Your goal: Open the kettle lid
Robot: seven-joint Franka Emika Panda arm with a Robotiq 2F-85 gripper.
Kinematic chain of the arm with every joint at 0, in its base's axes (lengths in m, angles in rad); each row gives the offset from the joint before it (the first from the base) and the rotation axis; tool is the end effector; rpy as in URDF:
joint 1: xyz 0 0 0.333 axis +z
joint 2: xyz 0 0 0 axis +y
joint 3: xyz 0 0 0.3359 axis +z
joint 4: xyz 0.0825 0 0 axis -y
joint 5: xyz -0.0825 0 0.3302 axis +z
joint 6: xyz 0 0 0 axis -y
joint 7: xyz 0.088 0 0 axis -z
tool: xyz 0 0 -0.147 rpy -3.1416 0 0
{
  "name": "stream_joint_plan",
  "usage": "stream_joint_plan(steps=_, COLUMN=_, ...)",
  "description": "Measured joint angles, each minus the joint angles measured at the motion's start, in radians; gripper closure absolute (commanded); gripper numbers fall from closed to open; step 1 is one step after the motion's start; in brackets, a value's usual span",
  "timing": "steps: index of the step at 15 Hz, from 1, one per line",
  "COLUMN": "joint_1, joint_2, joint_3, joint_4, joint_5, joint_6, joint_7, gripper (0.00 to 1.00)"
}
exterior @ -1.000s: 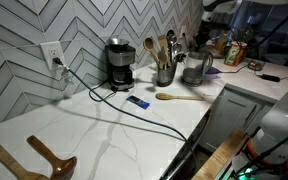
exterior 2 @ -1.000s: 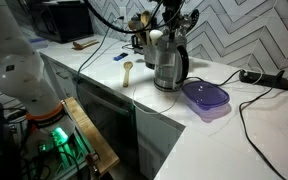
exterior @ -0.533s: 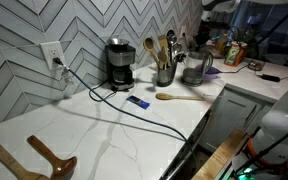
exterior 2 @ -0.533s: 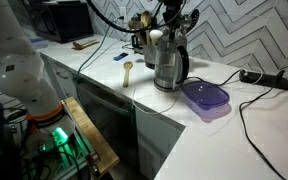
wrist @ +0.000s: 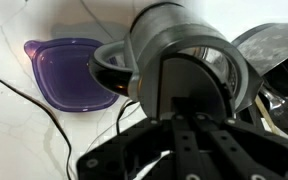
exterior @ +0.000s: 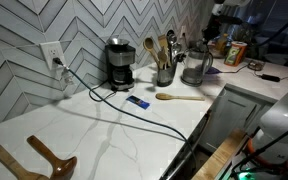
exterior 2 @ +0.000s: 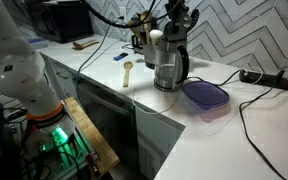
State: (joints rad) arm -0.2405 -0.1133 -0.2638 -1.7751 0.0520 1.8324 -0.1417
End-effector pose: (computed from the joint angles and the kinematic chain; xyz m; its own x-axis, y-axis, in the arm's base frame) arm 0.4313 -0.2389 0.5966 0.9151 -0.3632 0.1749 -0.3589 -0.9316 -0.0570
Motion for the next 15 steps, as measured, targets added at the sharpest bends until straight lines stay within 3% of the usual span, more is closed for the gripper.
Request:
stream_joint_plan(steps=14, joint_1=-0.033, joint_2=-0.173, joint_3=-0.003, joint_4=-0.063, joint_5=-0.125, joint_6=0.007, joint_7=0.070, gripper=1.00)
stream_joint_plan(steps=15, joint_1=-0.032, joint_2=-0.196, joint_3=0.004, joint_4=-0.078, joint_5=-0.130, joint_6=0.007, joint_7=0.068, gripper=0.74)
